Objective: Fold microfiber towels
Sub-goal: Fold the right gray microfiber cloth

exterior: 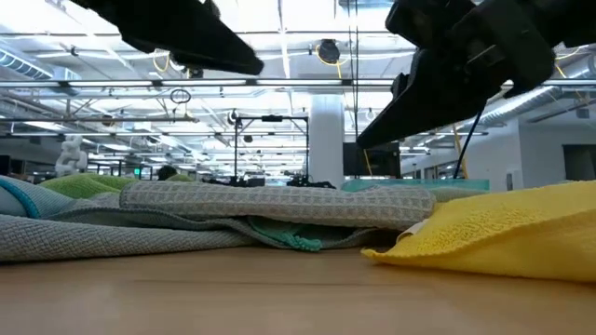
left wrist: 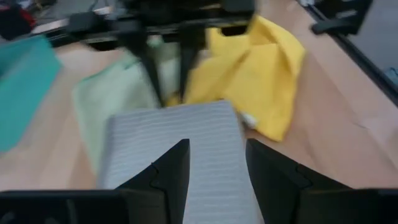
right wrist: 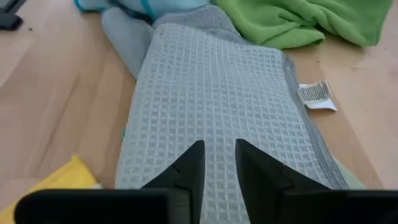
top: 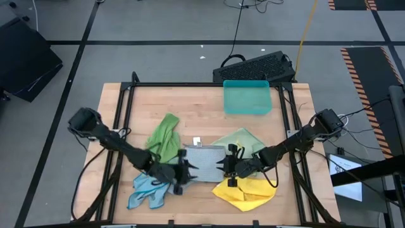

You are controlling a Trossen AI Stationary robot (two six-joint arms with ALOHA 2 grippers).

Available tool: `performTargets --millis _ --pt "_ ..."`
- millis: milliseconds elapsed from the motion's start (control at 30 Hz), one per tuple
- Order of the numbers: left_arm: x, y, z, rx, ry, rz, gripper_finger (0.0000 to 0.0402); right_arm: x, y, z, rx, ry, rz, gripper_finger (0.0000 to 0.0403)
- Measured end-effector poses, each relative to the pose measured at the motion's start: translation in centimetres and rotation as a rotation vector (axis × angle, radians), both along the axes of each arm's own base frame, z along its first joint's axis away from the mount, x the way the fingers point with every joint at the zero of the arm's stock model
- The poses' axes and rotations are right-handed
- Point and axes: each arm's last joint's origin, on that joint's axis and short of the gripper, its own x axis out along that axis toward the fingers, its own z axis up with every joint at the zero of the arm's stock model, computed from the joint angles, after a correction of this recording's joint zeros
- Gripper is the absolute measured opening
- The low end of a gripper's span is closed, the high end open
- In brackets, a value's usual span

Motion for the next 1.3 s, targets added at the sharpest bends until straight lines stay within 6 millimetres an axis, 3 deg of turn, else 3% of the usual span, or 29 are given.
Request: performTargets --millis 133,333,567,900,1300 --pt "2.2 -1.9 -1.4 0.060 0.099 -0.014 0.0167 -0.2 -0.1 -0.3 -0.014 0.036 -0.006 0.0088" --pt "5.6 -3.8 -3.5 0.162 0.231 -0.004 0.0228 -0.8 -0.4 -0.9 -0.050 0.123 -0.012 0.0088" --pt "8.9 -5.3 -4.5 0.215 0.200 -0.005 0.0274 -1.9 -0.3 -0.9 -0.081 0.200 -0.015 0.0089" --pt "10.3 -4.7 -7.5 0.317 0.197 0.041 0.0242 -3.1 1.3 0.0 -0.124 0.145 -0.025 0.0089" --pt "10.2 -4.7 -7.6 0.322 0.195 0.069 0.0201 -3.7 2.4 0.3 -0.110 0.096 -0.044 0.0089"
